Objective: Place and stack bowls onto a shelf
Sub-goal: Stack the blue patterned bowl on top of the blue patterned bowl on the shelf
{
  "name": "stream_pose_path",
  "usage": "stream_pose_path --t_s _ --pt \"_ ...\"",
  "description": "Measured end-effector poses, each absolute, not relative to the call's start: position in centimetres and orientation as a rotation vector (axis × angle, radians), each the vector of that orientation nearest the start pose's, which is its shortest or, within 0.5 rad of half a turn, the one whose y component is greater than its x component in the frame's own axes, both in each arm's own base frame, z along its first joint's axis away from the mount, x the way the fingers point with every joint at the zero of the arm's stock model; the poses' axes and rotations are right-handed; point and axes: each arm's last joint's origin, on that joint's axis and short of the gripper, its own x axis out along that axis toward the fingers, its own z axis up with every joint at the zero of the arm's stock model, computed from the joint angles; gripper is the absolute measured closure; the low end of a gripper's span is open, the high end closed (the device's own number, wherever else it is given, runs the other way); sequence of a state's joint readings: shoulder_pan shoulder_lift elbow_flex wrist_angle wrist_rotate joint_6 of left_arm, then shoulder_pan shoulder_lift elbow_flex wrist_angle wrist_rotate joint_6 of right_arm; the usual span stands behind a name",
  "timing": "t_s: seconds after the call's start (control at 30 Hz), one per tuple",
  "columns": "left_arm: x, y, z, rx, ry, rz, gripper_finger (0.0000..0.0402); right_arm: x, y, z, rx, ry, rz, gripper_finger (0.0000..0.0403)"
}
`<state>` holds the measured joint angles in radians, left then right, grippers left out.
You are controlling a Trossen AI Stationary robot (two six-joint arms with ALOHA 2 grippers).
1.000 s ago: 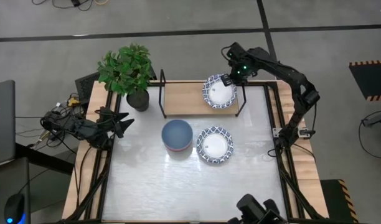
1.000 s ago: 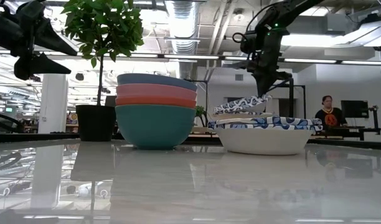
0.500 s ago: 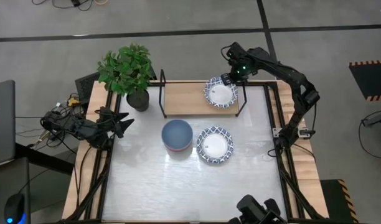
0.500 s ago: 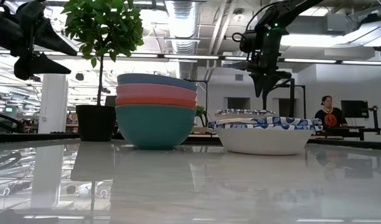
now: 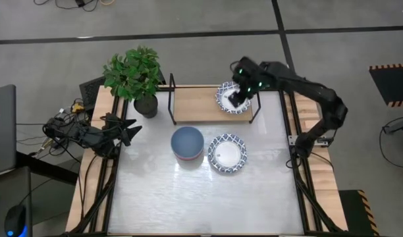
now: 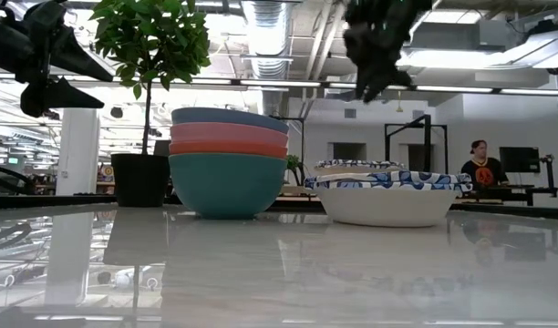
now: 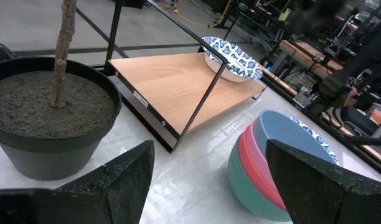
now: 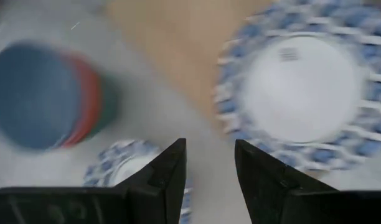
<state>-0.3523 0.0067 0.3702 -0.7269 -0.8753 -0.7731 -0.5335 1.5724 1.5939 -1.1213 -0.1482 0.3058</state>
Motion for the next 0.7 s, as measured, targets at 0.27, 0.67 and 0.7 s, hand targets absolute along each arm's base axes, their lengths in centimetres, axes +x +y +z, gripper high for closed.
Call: stream_pose_path --t_s 0.27,0.67,0.7 --pt "4.9 0.6 21.8 -0.537 0.085 0.598 0.0109 31.3 -7.4 33.0 0.375 1.123 -0.301 0.0239" --pt "4.9 0.6 21.8 -0.533 0.086 0.598 0.0109 36.5 -5.2 24.5 0.097 1.420 -0.137 0.0239" --pt "4.9 0.6 21.8 -0.533 0.087 0.598 0.0109 36.7 -5.4 23.7 0.076 1.451 -0.145 0.0239"
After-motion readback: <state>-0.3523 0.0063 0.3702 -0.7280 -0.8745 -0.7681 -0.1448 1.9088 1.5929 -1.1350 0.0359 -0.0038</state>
